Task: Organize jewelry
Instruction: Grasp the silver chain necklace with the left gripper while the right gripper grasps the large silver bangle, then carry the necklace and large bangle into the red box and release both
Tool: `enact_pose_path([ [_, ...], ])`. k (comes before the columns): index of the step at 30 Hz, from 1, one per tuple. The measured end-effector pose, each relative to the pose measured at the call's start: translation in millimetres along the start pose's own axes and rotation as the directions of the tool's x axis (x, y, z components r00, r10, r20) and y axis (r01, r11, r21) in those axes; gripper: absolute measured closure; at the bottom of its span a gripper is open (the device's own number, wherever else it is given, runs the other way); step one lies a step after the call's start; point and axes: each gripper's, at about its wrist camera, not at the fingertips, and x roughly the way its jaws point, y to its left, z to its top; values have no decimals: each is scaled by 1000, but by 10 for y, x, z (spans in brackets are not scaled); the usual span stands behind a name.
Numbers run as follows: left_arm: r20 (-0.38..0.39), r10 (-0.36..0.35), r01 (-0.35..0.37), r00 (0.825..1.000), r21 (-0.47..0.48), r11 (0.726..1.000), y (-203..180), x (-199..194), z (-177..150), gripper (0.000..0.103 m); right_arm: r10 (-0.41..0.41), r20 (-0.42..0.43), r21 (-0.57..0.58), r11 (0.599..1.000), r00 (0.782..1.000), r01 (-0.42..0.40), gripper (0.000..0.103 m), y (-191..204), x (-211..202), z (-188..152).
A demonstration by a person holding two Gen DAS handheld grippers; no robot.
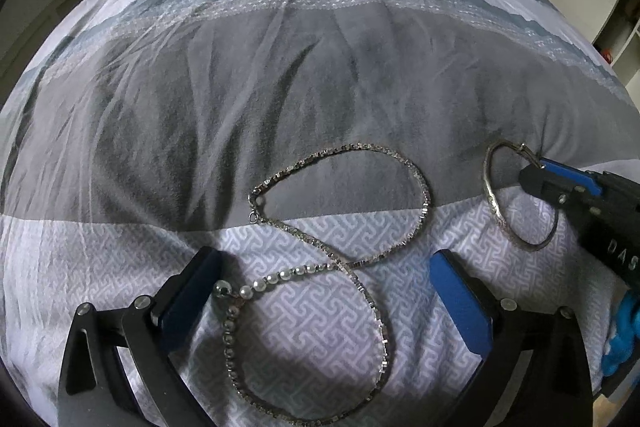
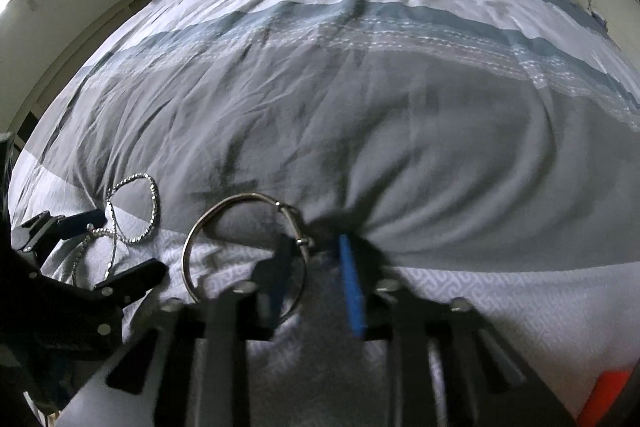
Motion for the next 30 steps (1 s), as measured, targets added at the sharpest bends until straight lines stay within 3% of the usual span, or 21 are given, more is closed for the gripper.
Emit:
enact_pose_path([
  [2, 11, 11, -11, 1000, 1, 1000, -35, -34, -40, 3, 5, -2, -1, 1000, 1000, -5, 97, -3, -32, -5],
  [5, 23, 18, -18, 1000, -1, 1000, -75, -86, -60, 10, 12, -1, 10, 1000, 1000, -12, 98, -4, -90, -27],
  [8, 37, 25, -25, 999, 15, 1000, -152, -159, -75, 25, 24, 0, 20, 1000, 1000, -24, 98, -11, -148, -73],
  [11, 50, 27, -29, 998, 32, 999, -230, -222, -104, 43, 31, 2, 29, 999, 1000, -31, 98, -10, -218, -131],
  [16, 56, 8, -11, 998, 49, 999, -324, -345, -123, 85, 35, 5, 42, 998, 999, -35, 97, -19, -345, -206],
  [19, 58, 9, -13, 998, 58, 998, -362, -423, -148, 93, 34, 8, 50, 998, 999, -34, 97, -31, -425, -258],
  [30, 67, -6, 2, 998, 57, 998, -455, -623, -326, 94, 23, 35, 54, 998, 999, -25, 97, -100, -721, -478],
])
